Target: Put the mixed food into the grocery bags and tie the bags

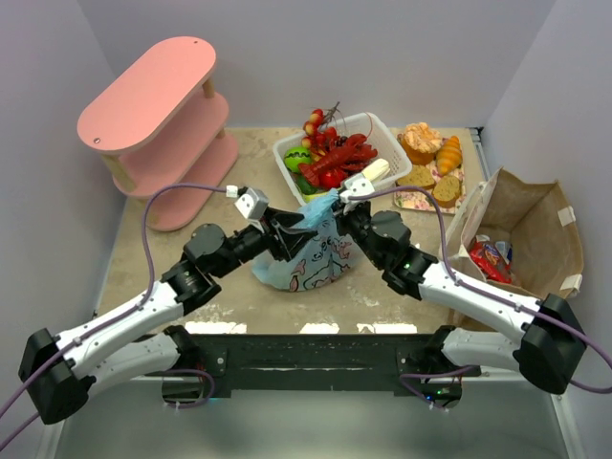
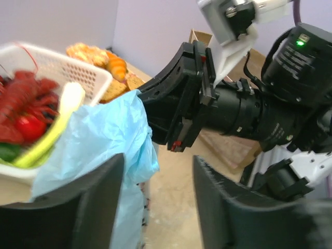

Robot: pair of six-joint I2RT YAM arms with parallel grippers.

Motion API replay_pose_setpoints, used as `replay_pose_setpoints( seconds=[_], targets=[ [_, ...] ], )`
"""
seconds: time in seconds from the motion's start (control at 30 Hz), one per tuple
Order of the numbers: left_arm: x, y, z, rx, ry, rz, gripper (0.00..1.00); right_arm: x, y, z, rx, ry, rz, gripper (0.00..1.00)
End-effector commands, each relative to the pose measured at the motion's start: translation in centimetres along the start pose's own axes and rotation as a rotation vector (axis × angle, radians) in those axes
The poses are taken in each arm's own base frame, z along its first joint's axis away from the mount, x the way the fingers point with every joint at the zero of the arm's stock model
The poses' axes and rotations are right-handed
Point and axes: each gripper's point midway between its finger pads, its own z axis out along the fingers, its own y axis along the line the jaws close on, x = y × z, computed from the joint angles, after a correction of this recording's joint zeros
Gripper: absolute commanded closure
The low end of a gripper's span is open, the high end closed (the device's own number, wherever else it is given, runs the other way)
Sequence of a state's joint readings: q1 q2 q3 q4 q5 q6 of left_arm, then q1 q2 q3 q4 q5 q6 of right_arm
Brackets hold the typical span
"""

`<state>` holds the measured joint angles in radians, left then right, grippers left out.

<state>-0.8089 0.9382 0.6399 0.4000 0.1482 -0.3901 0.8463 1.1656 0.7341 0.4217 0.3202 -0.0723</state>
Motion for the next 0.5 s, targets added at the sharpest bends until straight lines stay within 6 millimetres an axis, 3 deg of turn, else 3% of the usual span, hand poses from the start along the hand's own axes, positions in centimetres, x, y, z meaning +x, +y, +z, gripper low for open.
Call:
replay_pose_setpoints(
  seconds=[0.0,0.1,0.2,0.3,0.43,0.47],
  targets=[
    [-2.6,-0.1,-1.3,-0.014,-0.02,0.169,0.32,-3.0,-0.7,-0.7,-0.005,-0.113,-0.031,1.0],
    [-1.5,0.5,-1.3,-0.029,0.01,0.193,0.22,-3.1,-0.8,-1.0,-0.01,-0.117,-0.047,1.0],
    [0.8,1.5,-0.9,-0.042,0.072,0.221,0.09,-3.6,-0.7,-1.4,-0.021,-0.133,-0.051,1.0],
    [2.5,2.9,-0.5,-0.078,0.108,0.247,0.07,-4.0,-0.4,-1.6,-0.046,-0.143,-0.06,1.0],
    [2.9,3.0,0.3,-0.058,0.068,0.266,0.07,-4.1,0.0,-1.9,-0.074,-0.145,-0.078,1.0],
    [3.8,3.2,0.3,-0.051,0.08,0.283,0.07,-4.1,0.1,-1.9,-0.082,-0.143,-0.081,1.0]
  ],
)
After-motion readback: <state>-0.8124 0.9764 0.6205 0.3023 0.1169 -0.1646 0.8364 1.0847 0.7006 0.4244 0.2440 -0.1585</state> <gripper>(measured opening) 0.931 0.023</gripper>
